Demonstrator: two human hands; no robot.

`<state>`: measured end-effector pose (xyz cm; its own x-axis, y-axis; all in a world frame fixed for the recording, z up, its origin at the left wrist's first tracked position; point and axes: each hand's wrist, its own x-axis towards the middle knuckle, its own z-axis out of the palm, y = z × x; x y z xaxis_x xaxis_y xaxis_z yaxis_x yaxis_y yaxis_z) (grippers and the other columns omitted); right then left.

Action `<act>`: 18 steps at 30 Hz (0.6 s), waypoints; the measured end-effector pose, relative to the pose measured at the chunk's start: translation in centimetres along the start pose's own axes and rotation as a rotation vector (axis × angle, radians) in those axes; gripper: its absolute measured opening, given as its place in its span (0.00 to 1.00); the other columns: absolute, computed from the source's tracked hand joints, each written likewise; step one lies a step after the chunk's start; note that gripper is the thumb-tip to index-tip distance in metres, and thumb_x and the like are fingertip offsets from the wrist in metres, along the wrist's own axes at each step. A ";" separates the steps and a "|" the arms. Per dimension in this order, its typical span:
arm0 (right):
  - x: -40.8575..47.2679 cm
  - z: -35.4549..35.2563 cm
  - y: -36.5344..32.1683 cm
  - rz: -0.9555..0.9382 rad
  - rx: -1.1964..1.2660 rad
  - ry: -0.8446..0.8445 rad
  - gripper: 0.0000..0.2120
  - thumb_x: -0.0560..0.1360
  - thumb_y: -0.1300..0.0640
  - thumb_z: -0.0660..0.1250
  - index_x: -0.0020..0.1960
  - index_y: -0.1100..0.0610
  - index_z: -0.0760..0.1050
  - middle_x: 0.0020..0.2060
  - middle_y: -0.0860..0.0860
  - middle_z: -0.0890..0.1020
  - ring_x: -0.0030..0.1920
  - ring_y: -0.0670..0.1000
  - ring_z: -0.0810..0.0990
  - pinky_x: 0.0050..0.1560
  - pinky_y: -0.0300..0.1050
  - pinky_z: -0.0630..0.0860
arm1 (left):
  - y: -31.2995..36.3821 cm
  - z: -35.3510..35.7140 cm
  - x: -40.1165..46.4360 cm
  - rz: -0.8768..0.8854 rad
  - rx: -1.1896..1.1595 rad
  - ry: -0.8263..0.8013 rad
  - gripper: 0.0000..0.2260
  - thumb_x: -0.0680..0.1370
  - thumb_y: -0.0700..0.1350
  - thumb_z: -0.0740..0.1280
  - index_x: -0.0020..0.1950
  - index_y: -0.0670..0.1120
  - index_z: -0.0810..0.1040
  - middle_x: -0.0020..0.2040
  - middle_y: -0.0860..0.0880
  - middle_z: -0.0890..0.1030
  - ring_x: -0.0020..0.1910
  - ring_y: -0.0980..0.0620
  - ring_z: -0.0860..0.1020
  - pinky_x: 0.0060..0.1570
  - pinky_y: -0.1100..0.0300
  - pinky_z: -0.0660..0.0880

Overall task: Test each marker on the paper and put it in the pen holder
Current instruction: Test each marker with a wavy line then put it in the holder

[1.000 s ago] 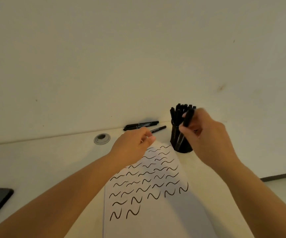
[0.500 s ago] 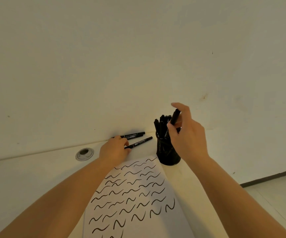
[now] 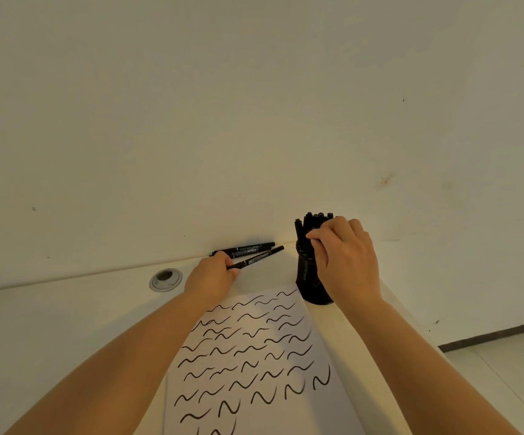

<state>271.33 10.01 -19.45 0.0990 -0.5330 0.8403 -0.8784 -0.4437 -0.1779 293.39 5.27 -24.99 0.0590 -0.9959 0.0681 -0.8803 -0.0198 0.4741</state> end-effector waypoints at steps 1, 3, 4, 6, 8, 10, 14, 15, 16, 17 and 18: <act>-0.1 0.1 0.1 -0.010 -0.020 -0.015 0.07 0.67 0.69 0.71 0.43 0.61 0.81 0.38 0.56 0.80 0.37 0.61 0.76 0.35 0.50 0.73 | -0.1 -0.3 -0.4 -0.005 -0.046 -0.006 0.09 0.78 0.49 0.62 0.54 0.46 0.72 0.49 0.45 0.79 0.45 0.47 0.77 0.45 0.53 0.74; -0.6 0.4 0.1 -0.040 -0.075 -0.053 0.09 0.66 0.69 0.72 0.44 0.60 0.81 0.39 0.55 0.81 0.39 0.61 0.77 0.37 0.50 0.73 | -0.3 -0.9 -1.5 -0.004 -0.139 -0.011 0.07 0.78 0.48 0.62 0.53 0.47 0.72 0.47 0.48 0.81 0.46 0.48 0.79 0.48 0.52 0.76; -0.9 0.4 0.1 -0.049 -0.090 -0.067 0.09 0.66 0.68 0.72 0.45 0.60 0.81 0.40 0.55 0.81 0.40 0.61 0.77 0.38 0.50 0.73 | -0.3 -1.2 -2.1 0.005 -0.174 -0.005 0.06 0.78 0.48 0.62 0.53 0.47 0.72 0.46 0.50 0.81 0.46 0.50 0.79 0.48 0.52 0.76; -1.2 0.3 -0.4 -0.035 -0.088 -0.070 0.07 0.68 0.66 0.70 0.46 0.60 0.80 0.42 0.55 0.81 0.43 0.60 0.77 0.40 0.51 0.74 | -0.3 -2.0 -3.5 0.036 -0.231 0.014 0.05 0.78 0.47 0.62 0.52 0.48 0.71 0.43 0.54 0.82 0.44 0.53 0.79 0.46 0.55 0.76; -1.4 -0.1 -1.1 0.008 -0.077 -0.035 0.08 0.70 0.62 0.66 0.48 0.60 0.79 0.45 0.55 0.81 0.47 0.59 0.76 0.42 0.52 0.73 | -0.3 -2.9 -5.1 0.074 -0.303 0.036 0.01 0.78 0.47 0.62 0.48 0.51 0.70 0.41 0.55 0.82 0.43 0.55 0.80 0.45 0.56 0.75; -1.6 -0.7 -2.1 0.048 -0.038 0.006 0.09 0.70 0.61 0.65 0.50 0.60 0.79 0.48 0.55 0.81 0.51 0.55 0.72 0.46 0.52 0.72 | -0.1 -3.9 -6.8 0.112 -0.370 0.056 0.05 0.78 0.47 0.62 0.44 0.54 0.68 0.40 0.56 0.82 0.42 0.58 0.80 0.43 0.59 0.75; -2.7 -2.3 -5.5 0.281 0.305 -0.112 0.06 0.75 0.58 0.63 0.51 0.54 0.77 0.42 0.44 0.78 0.46 0.46 0.71 0.46 0.43 0.70 | 0.8 -5.5 -10.7 0.182 -0.542 0.063 0.06 0.77 0.45 0.63 0.43 0.54 0.69 0.37 0.57 0.83 0.37 0.63 0.79 0.41 0.70 0.72; -3.0 -2.6 -6.5 0.384 0.430 -0.183 0.06 0.76 0.56 0.62 0.50 0.51 0.77 0.41 0.40 0.77 0.44 0.43 0.72 0.44 0.40 0.69 | 1.0 -5.7 -11.7 0.197 -0.586 0.058 0.05 0.77 0.44 0.63 0.44 0.53 0.69 0.37 0.57 0.83 0.37 0.62 0.80 0.42 0.71 0.73; -3.4 -2.9 -7.3 0.477 0.541 -0.256 0.05 0.76 0.53 0.62 0.49 0.48 0.76 0.39 0.39 0.77 0.41 0.40 0.74 0.42 0.36 0.68 | 1.1 -6.0 -12.7 0.212 -0.626 0.048 0.04 0.77 0.44 0.64 0.44 0.53 0.70 0.37 0.57 0.84 0.38 0.61 0.80 0.43 0.71 0.73; -3.8 -3.3 -8.1 0.547 0.633 -0.318 0.05 0.76 0.50 0.61 0.47 0.46 0.76 0.37 0.39 0.78 0.39 0.38 0.75 0.39 0.32 0.67 | 1.3 -6.1 -13.6 0.226 -0.653 0.041 0.04 0.77 0.44 0.64 0.45 0.52 0.71 0.38 0.58 0.84 0.38 0.61 0.81 0.43 0.71 0.74; -4.2 -3.6 -8.8 0.581 0.705 -0.360 0.06 0.76 0.48 0.61 0.44 0.45 0.76 0.34 0.40 0.79 0.36 0.36 0.75 0.37 0.30 0.66 | 1.4 -6.2 -14.5 0.239 -0.667 0.033 0.04 0.76 0.44 0.64 0.45 0.53 0.71 0.39 0.59 0.84 0.38 0.60 0.81 0.42 0.72 0.73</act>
<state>276.93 18.71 -19.54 -0.0210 -0.9402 0.3399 -0.3668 -0.3090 -0.8775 294.20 20.27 -19.84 -0.0764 -0.9628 0.2592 -0.3952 0.2680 0.8787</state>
